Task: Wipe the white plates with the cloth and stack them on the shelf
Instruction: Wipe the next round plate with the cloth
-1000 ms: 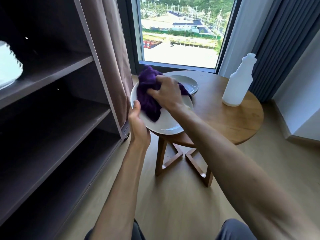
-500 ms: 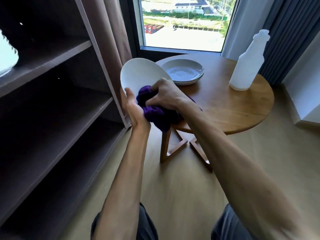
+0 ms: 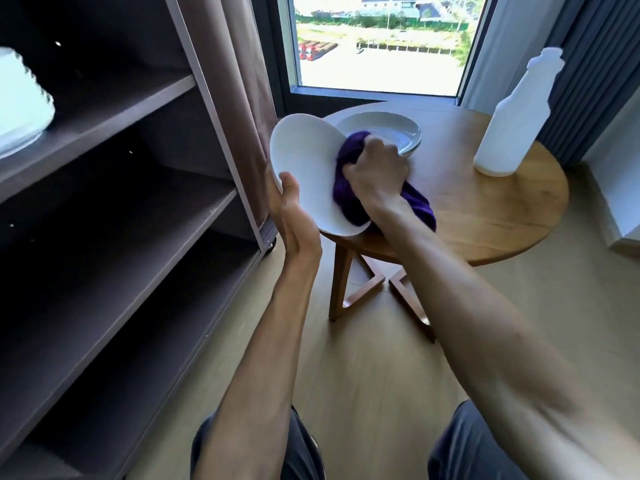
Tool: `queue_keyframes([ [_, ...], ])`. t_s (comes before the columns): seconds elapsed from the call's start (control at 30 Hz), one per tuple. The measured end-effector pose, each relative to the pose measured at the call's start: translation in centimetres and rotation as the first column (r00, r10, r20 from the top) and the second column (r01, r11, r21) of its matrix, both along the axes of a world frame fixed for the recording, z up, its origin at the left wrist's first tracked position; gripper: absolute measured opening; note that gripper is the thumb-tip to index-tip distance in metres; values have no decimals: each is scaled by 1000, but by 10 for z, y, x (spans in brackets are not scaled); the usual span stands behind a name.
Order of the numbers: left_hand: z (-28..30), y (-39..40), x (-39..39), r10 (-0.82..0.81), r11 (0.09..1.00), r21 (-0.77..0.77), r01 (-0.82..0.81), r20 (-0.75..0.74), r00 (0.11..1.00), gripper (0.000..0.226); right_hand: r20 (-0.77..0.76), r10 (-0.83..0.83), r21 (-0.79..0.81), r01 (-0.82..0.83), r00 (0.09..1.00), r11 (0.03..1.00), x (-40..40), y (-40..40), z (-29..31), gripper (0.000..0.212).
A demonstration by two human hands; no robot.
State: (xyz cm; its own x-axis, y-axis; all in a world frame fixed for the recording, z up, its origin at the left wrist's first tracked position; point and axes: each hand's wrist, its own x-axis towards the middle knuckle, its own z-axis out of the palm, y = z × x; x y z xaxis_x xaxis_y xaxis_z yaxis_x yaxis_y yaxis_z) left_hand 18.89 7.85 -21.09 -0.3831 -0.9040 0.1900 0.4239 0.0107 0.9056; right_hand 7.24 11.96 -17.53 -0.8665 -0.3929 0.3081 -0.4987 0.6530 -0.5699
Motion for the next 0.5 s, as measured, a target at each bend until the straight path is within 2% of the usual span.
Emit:
queue_keyframes([
  [0.1, -3, 0, -6, 49, 999, 4, -49, -15, 999, 32, 96, 21, 187, -39, 995, 982, 14, 17, -12, 36],
  [0.17, -3, 0, -9, 35, 998, 46, -33, -41, 999, 42, 232, 132, 217, -183, 964, 959, 16, 25, -6, 33],
  [0.27, -7, -3, -15, -73, 986, 142, 84, -85, 994, 59, 370, 412, 32, -454, 833, 890, 20, 31, 8, 35],
  [0.33, -15, -5, -19, -179, 964, 188, 188, -64, 982, 85, 309, 532, -128, -520, 788, 845, 25, 26, 15, 30],
  [0.4, -19, -2, -18, -223, 959, 177, 222, -13, 975, 97, 225, 559, -258, -504, 798, 824, 28, 16, 17, 24],
  [0.5, -3, 11, -13, -183, 982, 51, 182, 29, 983, 78, 88, 406, -393, -342, 910, 854, 20, -3, 14, 22],
])
